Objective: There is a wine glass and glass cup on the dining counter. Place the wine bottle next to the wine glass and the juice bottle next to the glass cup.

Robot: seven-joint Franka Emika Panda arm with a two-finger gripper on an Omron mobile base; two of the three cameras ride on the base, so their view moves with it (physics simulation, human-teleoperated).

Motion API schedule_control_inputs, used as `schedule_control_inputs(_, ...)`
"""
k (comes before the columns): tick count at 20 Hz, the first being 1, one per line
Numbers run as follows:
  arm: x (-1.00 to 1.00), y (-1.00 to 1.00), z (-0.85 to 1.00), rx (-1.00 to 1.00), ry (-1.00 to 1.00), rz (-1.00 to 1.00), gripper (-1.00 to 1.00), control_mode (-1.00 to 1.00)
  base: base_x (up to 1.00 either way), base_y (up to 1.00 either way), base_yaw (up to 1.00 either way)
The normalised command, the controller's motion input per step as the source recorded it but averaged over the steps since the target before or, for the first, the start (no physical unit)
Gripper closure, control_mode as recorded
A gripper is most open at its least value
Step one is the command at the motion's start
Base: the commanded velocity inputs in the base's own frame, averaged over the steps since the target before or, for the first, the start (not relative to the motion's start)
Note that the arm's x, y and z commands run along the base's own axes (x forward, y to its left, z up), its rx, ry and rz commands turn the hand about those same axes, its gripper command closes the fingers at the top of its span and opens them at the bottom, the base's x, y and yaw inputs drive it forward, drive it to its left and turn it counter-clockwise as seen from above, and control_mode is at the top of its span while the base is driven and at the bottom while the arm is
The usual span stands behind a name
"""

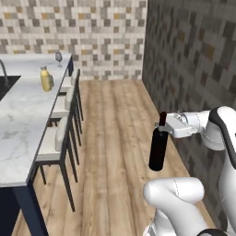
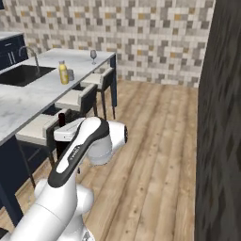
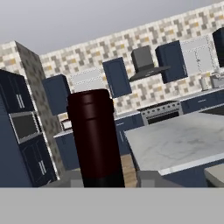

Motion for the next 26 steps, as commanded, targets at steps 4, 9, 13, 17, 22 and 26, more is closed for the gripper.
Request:
schedule_control_inputs(4, 0.00, 0.00, 0.00, 0.00, 0.00, 0.00, 1.00, 1.00, 0.52, -0.37, 0.00)
schedule_control_inputs(9, 0.00, 0.00, 0.00, 0.00, 0.00, 0.00, 1.00, 1.00, 0.54, -0.30, 0.00)
schedule_control_inputs(13, 0.00, 0.00, 0.00, 0.00, 0.00, 0.00, 1.00, 1.00, 0.47, -0.21, -0.07)
schedule_control_inputs(17, 0.00, 0.00, 0.00, 0.00, 0.00, 0.00, 1.00, 1.00, 0.44, -0.19, -0.09)
schedule_control_inputs(22, 0.00, 0.00, 0.00, 0.00, 0.00, 0.00, 1.00, 1.00, 0.48, -0.18, -0.07)
schedule_control_inputs(26, 0.00, 0.00, 0.00, 0.00, 0.00, 0.00, 1.00, 1.00, 0.55, -0.11, -0.06)
